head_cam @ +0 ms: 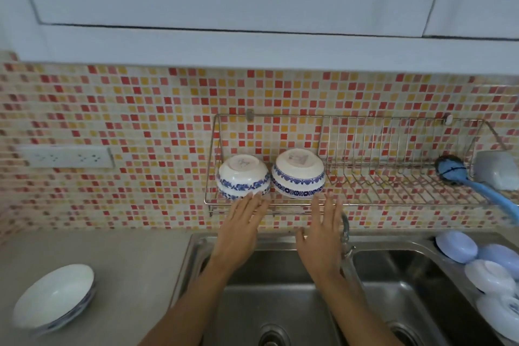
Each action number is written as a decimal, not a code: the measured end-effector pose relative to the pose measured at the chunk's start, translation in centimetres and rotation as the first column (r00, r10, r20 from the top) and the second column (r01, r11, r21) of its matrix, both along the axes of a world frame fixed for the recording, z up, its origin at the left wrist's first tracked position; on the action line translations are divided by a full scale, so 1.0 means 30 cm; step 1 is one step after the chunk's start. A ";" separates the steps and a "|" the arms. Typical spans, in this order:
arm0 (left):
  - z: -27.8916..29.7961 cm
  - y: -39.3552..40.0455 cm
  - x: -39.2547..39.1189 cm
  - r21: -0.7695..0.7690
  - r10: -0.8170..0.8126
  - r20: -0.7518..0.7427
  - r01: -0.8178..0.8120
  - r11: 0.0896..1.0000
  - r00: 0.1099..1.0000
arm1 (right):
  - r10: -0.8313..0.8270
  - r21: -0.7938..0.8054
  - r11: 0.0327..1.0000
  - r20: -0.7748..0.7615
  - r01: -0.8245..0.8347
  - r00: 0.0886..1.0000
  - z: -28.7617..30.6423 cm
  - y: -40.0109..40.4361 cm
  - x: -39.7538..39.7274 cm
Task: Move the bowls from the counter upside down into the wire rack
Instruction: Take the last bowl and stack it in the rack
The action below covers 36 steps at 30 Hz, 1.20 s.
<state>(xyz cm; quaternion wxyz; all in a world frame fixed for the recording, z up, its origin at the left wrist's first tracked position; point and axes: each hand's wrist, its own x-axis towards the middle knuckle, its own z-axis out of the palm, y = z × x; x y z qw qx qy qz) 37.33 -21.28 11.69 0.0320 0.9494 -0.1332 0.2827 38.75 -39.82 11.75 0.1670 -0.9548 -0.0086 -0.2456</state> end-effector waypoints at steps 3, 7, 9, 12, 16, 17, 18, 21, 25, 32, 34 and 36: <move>0.006 0.082 -0.044 -0.042 -0.013 0.009 0.013 0.999 1.000 | 0.036 0.113 0.993 0.005 -0.036 0.999 -0.031 0.105 -0.048; -0.015 0.267 -0.145 -0.168 -0.007 0.002 0.007 0.986 1.000 | 0.204 0.188 0.962 -0.016 -0.197 0.979 -0.115 0.314 -0.132; -0.027 0.410 -0.201 -0.218 0.010 0.026 -0.004 0.976 1.000 | 0.318 0.158 0.939 -0.066 -0.304 0.946 -0.166 0.447 -0.185; -0.054 0.655 -0.287 -0.263 0.151 0.019 -0.140 0.954 0.988 | 0.465 0.160 0.883 -0.182 -0.441 0.866 -0.215 0.659 -0.263; -0.124 0.955 -0.401 -0.381 0.370 -0.092 -0.376 0.845 0.925 | 0.566 0.183 0.824 -0.298 -0.536 0.769 -0.239 0.904 -0.323; -0.154 1.027 -0.432 -0.418 0.415 -0.136 -0.432 0.799 0.900 | 0.584 0.201 0.811 -0.339 -0.550 0.738 -0.249 0.966 -0.341; -0.181 1.091 -0.462 -0.445 0.455 -0.189 -0.489 0.750 0.870 | 0.602 0.219 0.796 -0.380 -0.564 0.702 -0.258 1.024 -0.355; -0.265 1.232 -0.535 -0.457 0.535 -0.371 -0.651 0.606 0.759 | 0.641 0.250 0.748 -0.510 -0.614 0.573 -0.282 1.172 -0.375; -0.356 1.334 -0.587 -0.457 0.489 -0.602 -0.775 0.437 0.631 | 0.632 0.321 0.737 -0.639 -0.595 0.439 -0.290 1.321 -0.376; -0.414 1.430 -0.588 -0.518 0.311 -0.756 -0.817 0.253 0.576 | 0.521 0.425 0.851 -0.760 -0.309 0.388 -0.332 1.488 -0.373; -0.449 1.450 -0.584 -0.531 0.270 -0.782 -0.827 0.184 0.562 | 0.508 0.440 0.861 -0.773 -0.256 0.379 -0.348 1.514 -0.370; -0.469 1.454 -0.581 -0.556 0.227 -0.790 -0.821 0.127 0.570 | 0.494 0.440 0.870 -0.787 -0.225 0.371 -0.372 1.531 -0.369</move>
